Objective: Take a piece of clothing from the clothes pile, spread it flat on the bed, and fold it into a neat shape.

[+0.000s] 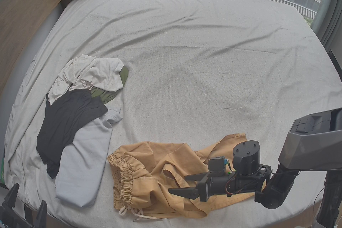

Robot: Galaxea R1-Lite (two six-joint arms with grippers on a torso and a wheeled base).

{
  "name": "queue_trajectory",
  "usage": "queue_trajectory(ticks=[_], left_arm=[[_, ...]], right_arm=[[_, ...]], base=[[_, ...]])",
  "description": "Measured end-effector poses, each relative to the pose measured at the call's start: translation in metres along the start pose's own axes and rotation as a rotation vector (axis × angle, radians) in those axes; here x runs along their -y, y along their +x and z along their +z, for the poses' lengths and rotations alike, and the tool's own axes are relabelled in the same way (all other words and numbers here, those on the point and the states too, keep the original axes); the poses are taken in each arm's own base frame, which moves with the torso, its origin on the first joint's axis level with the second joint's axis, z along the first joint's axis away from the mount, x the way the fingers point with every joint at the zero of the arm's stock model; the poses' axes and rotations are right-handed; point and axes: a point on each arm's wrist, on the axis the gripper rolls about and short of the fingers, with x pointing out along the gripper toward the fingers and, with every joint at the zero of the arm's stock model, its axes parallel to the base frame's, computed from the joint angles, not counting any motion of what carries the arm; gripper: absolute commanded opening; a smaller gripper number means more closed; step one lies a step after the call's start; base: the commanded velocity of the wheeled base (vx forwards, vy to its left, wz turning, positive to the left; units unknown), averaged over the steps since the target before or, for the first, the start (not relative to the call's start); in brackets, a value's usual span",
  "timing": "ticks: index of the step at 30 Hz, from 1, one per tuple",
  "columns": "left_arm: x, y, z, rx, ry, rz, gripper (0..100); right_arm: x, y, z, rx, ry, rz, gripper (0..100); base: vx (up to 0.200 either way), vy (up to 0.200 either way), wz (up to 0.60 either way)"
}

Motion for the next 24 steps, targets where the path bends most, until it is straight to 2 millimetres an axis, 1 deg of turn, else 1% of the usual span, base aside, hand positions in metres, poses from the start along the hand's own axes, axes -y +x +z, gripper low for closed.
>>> queue_trajectory(ticks=[11,12,24], left_arm=[[0.000,0.000,0.000,0.000,0.000,0.000,100],[0.000,0.000,0.000,0.000,0.000,0.000,100],[0.000,0.000,0.000,0.000,-0.001,0.000,100]], right_arm=[[0.013,0.012,-0.004,-0.010,-0.016,-0.014,100],[0.014,0.012,-0.004,-0.011,-0.016,-0.015,0],[0.024,0.010,-0.004,-0.005,-0.003,-0.041,0]], base=[[0.000,0.000,0.00],[0.000,0.000,0.00],[0.000,0.000,0.00]])
